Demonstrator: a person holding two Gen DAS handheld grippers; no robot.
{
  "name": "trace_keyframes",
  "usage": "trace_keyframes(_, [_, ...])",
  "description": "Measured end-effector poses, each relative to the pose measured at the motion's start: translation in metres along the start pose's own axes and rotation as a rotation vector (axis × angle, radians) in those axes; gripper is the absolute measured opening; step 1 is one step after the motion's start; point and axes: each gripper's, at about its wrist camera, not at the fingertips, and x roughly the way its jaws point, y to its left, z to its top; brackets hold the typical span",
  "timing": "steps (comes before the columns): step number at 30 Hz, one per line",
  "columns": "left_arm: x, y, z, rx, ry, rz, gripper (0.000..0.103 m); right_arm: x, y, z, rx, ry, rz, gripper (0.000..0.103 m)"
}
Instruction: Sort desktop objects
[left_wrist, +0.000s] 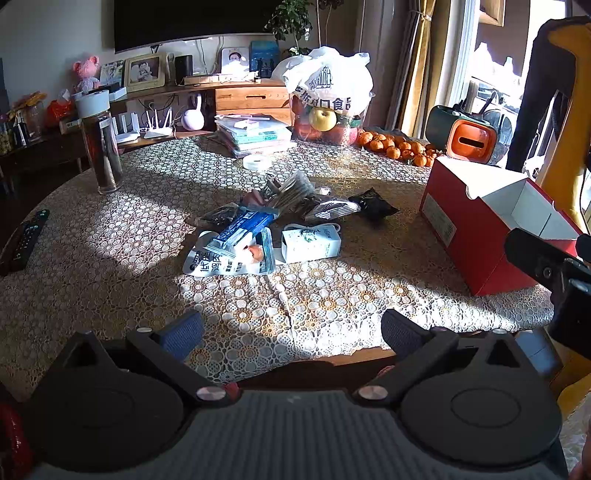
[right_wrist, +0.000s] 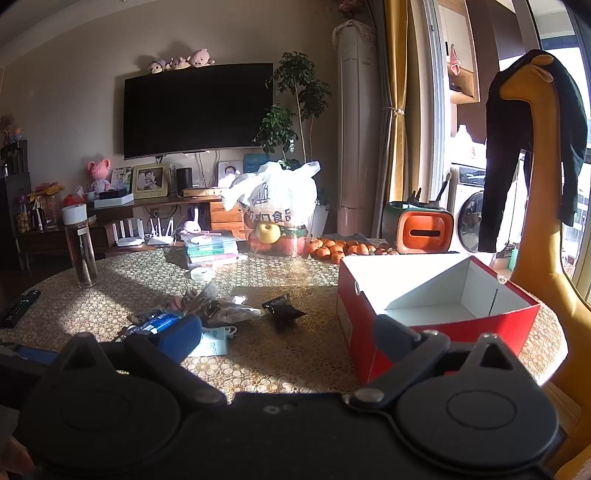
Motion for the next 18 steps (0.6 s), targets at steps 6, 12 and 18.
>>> trace_keyframes(6, [0.008,0.006,0.004,-0.003,-0.007,0.035,0.103,0.011,0.0,0.002,-0.001,-0.003,0.038,0.099])
trace_keyframes(12, [0.023,0.016,0.01,0.001,0.007,0.057,0.103,0.032,0.012,0.002,-0.026,0.05,0.09,0.093])
trace_keyframes(18, [0.045,0.04,0.015,-0.05,0.018,0.055,0.103,0.056,0.025,0.003,-0.041,0.079,0.112,0.092])
